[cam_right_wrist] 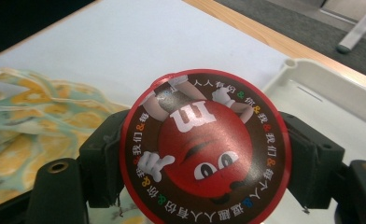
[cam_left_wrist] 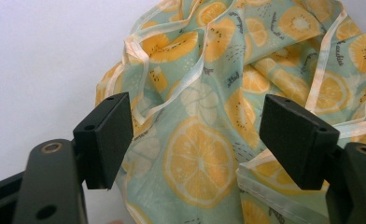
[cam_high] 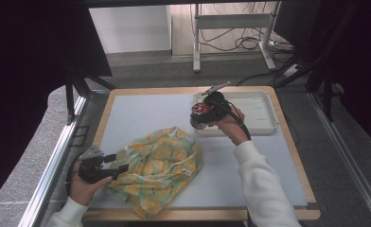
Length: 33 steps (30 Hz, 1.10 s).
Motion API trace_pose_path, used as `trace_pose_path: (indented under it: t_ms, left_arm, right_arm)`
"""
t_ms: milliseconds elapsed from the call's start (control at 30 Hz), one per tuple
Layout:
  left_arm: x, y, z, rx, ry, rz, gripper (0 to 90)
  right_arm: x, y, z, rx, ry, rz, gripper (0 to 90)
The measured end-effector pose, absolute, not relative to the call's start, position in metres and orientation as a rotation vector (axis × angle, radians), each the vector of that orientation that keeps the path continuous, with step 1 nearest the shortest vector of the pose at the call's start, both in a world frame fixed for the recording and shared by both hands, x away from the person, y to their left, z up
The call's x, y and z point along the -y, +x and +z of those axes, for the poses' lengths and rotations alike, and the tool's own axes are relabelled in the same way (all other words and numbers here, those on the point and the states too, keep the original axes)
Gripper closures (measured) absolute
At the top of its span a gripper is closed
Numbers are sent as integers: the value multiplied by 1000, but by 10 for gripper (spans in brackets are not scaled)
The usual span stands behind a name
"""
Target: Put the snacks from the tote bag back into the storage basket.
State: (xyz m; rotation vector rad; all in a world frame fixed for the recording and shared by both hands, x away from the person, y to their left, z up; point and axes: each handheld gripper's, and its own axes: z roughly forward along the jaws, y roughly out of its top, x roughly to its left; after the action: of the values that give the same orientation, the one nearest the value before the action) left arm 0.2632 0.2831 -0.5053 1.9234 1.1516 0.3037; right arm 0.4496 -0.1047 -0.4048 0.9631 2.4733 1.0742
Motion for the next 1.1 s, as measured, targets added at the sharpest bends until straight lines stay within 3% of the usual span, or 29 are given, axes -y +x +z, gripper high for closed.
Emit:
trace_pose_path:
  t_ms: [1100]
  left_arm:
    - [-285,263,-506,-1148,1923,302,263]
  right_arm:
    - [120,502,-460,-2405,1160,904,251]
